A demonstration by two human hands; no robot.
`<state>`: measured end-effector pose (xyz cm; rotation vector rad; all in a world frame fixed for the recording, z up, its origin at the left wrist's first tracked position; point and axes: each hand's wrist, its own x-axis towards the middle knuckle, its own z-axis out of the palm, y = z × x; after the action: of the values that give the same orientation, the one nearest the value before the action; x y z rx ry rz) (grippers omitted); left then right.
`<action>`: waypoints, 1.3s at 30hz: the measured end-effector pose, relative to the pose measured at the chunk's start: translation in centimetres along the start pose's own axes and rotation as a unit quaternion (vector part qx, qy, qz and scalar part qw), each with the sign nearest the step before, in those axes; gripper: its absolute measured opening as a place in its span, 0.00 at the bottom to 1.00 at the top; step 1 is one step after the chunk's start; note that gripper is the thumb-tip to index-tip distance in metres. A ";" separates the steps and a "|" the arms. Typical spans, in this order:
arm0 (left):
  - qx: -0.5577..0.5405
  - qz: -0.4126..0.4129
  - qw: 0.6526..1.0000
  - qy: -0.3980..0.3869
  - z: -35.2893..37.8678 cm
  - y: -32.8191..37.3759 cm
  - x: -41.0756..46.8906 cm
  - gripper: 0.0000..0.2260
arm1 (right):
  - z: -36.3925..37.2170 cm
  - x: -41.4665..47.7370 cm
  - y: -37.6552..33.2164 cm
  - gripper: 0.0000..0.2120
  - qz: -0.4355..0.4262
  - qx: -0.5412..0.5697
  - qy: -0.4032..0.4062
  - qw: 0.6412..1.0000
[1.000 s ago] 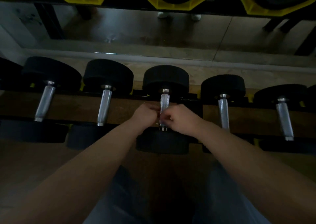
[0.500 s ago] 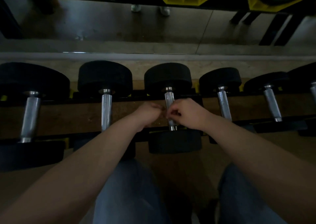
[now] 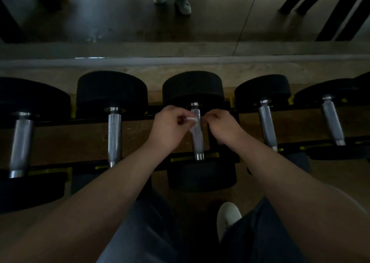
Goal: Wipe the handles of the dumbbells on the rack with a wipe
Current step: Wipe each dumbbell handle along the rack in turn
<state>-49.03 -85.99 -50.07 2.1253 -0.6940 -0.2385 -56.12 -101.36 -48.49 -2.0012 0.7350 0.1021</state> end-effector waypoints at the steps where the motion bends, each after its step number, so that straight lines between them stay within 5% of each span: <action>1: 0.018 0.009 1.000 -0.015 0.1 -0.1 -0.3 0.06 | 0.0 0.2 0.2 0.11 0.010 -0.004 -0.020 1.000; 5: -0.002 -0.035 0.991 -0.128 0.3 0.2 -2.0 0.04 | -0.2 1.1 0.4 0.15 0.009 -0.008 -0.046 0.999; 11: -0.024 -0.114 0.991 0.063 1.3 1.5 0.5 0.02 | -1.0 1.5 0.2 0.11 -0.095 -0.111 -0.033 0.989; 16: -0.063 -0.117 0.991 -0.035 1.6 1.1 -1.2 0.03 | -1.8 1.3 1.5 0.12 -0.217 -0.179 -0.006 0.960; 21: -0.090 -0.144 0.985 0.012 1.8 1.3 -1.4 0.09 | -2.7 1.0 2.0 0.16 -0.334 -0.160 -0.054 0.927; 24: -0.155 -0.190 0.969 0.041 2.2 1.8 -1.4 0.10 | -1.9 1.5 1.9 0.18 -0.344 -0.193 -0.039 0.918; 27: -0.210 -0.240 0.946 0.052 2.1 1.7 -1.3 0.11 | -1.5 1.6 1.6 0.08 -0.366 -0.200 -0.029 0.908; 32: -0.319 -0.322 0.891 -0.036 2.1 2.5 -1.5 0.12 | -2.1 0.6 2.7 0.05 -0.336 -0.217 -0.166 0.901; 37: -0.303 -0.330 0.892 -0.063 2.2 2.4 -2.0 0.12 | -0.4 2.3 2.3 0.05 -0.293 -0.092 0.083 0.948; 39: -0.294 -0.336 0.893 -0.048 2.3 2.3 -2.1 0.13 | -0.7 2.1 1.9 0.07 -0.252 -0.107 0.081 0.958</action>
<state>-52.61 -87.46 -49.87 1.6834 0.1058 -0.8229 -55.62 -103.55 -50.35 -2.3664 0.3006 -0.2986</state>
